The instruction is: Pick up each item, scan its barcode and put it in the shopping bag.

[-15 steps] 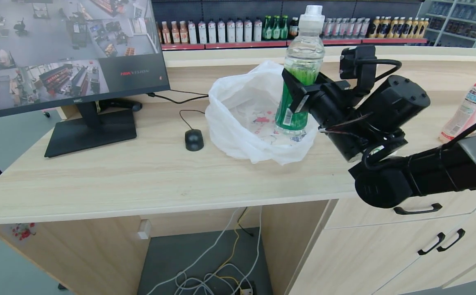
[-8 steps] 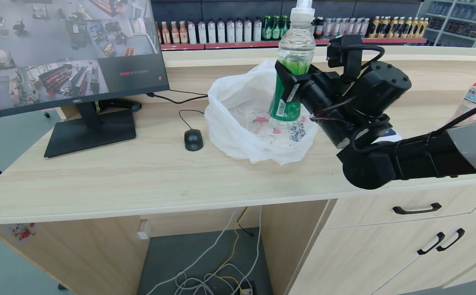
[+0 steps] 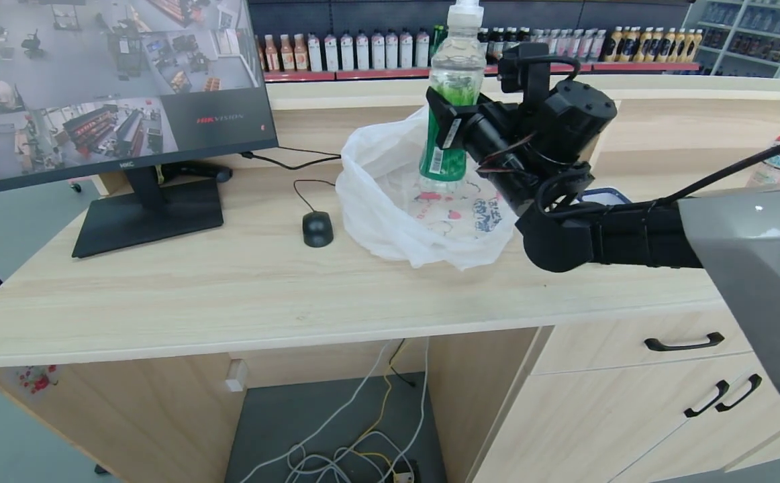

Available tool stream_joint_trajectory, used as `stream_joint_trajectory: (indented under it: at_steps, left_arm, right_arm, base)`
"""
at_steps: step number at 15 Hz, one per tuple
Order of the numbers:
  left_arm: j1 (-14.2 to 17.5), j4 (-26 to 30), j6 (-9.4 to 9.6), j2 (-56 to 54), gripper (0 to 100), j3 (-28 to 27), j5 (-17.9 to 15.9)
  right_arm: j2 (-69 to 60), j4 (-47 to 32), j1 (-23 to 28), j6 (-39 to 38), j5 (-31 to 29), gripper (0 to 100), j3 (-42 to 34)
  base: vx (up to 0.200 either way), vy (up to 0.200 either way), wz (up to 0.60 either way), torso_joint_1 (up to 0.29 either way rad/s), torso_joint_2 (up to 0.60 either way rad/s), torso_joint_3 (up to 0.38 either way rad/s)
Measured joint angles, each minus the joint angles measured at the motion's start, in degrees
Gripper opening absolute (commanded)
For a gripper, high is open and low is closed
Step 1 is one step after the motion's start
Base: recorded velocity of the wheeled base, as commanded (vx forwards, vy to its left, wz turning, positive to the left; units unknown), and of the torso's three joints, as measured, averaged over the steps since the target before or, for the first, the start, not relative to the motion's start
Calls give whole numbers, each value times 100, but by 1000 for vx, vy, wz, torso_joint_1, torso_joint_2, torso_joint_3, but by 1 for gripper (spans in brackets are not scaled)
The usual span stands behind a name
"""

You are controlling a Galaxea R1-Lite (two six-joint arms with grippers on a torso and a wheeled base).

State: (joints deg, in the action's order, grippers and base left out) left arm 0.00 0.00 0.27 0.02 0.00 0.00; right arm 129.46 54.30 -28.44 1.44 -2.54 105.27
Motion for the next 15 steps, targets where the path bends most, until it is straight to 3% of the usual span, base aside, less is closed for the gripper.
stream_joint_trajectory:
  at_steps: [4,15]
  left_arm:
    - [0,0,0,0,100,0,0]
    - [0,0,-2,0,100,0,0]
  right_arm:
    - [689,-827,0,-82,0,0,851]
    - [1331,-868,-17,-87,-6,0,934]
  base:
    - [0,0,0,0,0,0]
    - [0,0,0,0,0,0]
